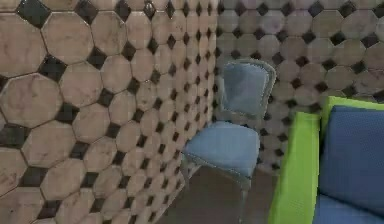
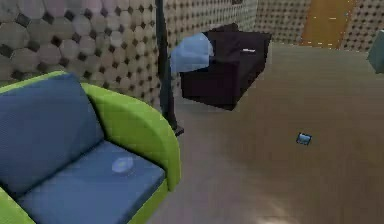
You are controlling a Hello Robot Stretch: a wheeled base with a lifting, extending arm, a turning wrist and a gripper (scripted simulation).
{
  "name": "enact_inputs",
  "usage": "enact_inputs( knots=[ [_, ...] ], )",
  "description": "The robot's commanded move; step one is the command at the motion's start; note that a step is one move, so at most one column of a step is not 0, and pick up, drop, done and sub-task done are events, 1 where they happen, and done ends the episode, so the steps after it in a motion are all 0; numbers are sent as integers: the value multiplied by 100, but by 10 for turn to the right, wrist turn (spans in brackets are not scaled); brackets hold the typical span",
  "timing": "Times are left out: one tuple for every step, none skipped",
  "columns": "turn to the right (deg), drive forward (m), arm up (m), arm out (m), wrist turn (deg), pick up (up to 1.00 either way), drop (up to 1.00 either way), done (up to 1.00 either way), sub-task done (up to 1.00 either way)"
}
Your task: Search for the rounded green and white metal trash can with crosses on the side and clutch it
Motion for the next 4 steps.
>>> enact_inputs(
  knots=[
    [450, 0, 0, 0, 0, 0, 0, 0, 0],
    [450, 0, 0, 0, 0, 0, 0, 0, 0],
    [450, 0, 0, 0, 0, 0, 0, 0, 0],
    [300, 0, 0, 0, 0, 0, 0, 0, 0]
  ],
)
